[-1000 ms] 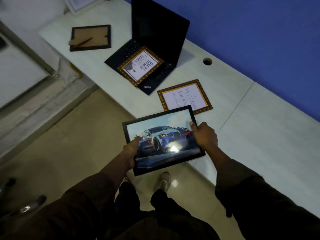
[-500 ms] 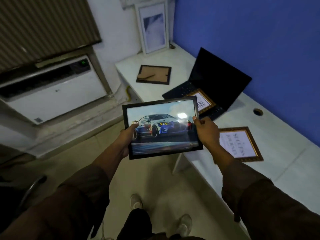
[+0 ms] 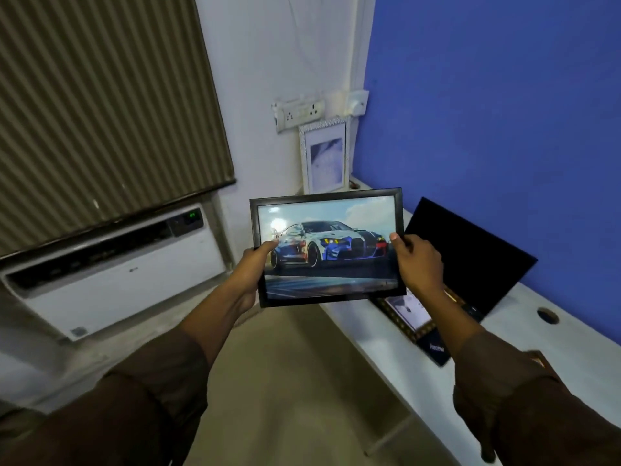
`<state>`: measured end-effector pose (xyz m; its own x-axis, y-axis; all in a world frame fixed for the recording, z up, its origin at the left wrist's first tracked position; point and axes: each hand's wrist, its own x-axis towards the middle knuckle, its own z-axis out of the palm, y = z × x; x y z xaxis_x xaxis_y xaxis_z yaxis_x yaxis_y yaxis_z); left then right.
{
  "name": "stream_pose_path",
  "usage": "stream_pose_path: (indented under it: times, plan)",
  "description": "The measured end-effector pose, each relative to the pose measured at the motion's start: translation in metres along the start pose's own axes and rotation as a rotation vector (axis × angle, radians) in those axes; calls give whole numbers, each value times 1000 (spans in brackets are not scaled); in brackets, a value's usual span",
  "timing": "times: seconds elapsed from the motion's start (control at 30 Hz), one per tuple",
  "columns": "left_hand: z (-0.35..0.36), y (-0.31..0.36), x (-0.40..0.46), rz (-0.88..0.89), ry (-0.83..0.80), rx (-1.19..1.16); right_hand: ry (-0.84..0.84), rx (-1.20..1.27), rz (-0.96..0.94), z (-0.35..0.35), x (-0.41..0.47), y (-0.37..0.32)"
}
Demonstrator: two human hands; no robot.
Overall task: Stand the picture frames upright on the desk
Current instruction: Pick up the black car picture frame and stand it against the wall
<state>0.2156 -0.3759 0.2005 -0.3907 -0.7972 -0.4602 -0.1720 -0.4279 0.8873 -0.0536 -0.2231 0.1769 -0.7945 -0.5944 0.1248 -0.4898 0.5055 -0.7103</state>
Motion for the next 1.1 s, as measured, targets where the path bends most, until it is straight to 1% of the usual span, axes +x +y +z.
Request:
stream_pose_path:
  times: [0.2, 0.37, 0.5, 0.67, 0.83, 1.1]
  plan:
    - [14, 63, 63, 112, -57, 17, 43, 11, -33, -6, 67, -33]
    - [42, 102, 123, 157, -83, 20, 64, 66, -37, -5, 140, -40]
    - [69, 130, 171, 188, -89, 72, 70, 123, 19, -3, 196, -43]
    - [114, 163, 233, 218, -40, 136, 45, 191, 104, -6, 267, -41]
    - [151, 184, 279, 259, -76, 220, 36, 233, 170, -10, 314, -31]
    - [211, 199, 352, 201, -196, 222, 80, 195, 311, -6, 367, -2]
